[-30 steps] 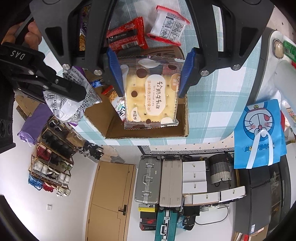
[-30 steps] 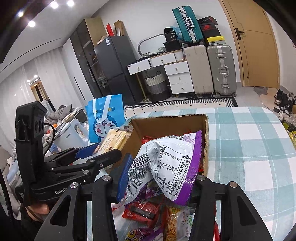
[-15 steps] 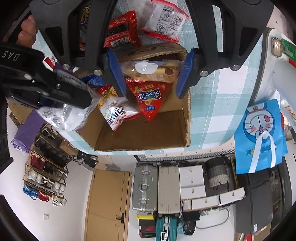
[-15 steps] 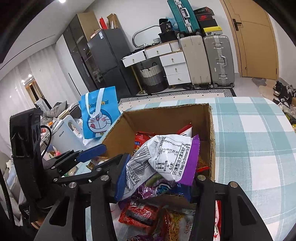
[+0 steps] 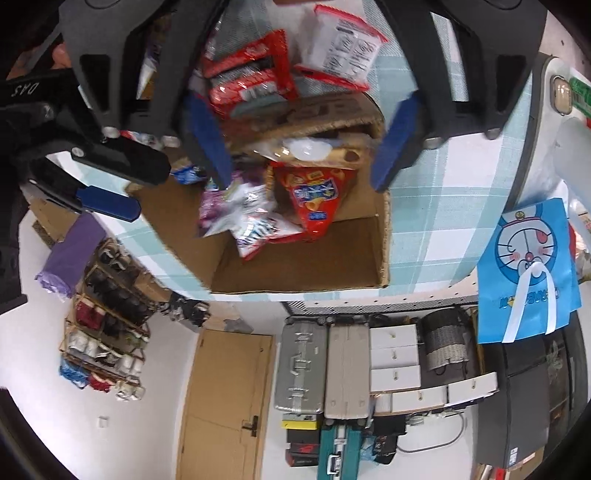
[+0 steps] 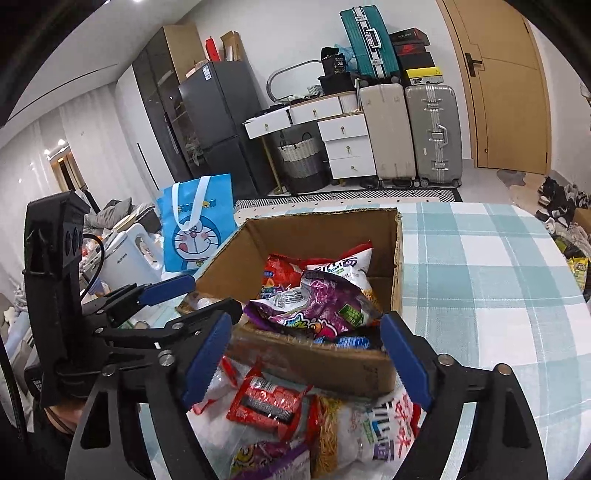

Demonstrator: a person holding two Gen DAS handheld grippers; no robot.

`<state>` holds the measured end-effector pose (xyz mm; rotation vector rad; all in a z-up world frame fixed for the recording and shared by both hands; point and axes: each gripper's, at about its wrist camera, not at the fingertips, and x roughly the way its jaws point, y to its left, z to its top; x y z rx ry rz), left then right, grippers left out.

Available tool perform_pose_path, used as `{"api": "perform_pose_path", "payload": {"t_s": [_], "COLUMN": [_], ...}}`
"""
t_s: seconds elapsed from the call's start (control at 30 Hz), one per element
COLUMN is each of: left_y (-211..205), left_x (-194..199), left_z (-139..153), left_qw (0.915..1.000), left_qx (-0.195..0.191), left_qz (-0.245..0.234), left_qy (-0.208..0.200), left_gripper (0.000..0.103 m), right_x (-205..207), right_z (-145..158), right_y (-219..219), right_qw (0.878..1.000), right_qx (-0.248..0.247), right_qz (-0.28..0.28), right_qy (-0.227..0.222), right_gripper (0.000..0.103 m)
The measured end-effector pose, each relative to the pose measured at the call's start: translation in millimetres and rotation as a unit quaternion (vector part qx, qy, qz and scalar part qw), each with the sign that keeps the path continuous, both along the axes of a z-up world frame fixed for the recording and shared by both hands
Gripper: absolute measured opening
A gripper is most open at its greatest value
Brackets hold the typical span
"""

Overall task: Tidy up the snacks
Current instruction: 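Open both tools to drop the packs into the box, then move both tools back toward the remaining snacks on the table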

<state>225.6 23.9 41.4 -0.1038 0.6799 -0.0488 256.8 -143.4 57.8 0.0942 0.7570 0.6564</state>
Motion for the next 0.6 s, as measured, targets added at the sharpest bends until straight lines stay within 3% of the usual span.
{"api": "perform_pose_path", "payload": {"t_s": [0.07, 0.13, 0.6], "left_y": [-1.8, -2.8, 27.0], "left_x": [-7.5, -16.4, -75.8], "left_z": [3.0, 5.2, -6.4], "left_qw": [0.9999, 0.9998, 0.9994], "left_qx": [0.009, 0.016, -0.01], "left_qz": [0.002, 0.006, 0.033], "left_qy": [-0.005, -0.006, 0.008], "left_gripper": [0.09, 0.102, 0.102], "right_x": [-6.8, -12.2, -45.1], "right_z": [0.8, 0.4, -18.8], "right_y": [-8.1, -15.2, -45.8], "right_qw": [1.0, 1.0, 0.999], "right_qx": [0.0, 0.002, 0.004], "right_qz": [-0.009, -0.013, -0.039], "right_qy": [-0.005, -0.005, 0.013], "right_gripper": [0.102, 0.102, 0.102]}}
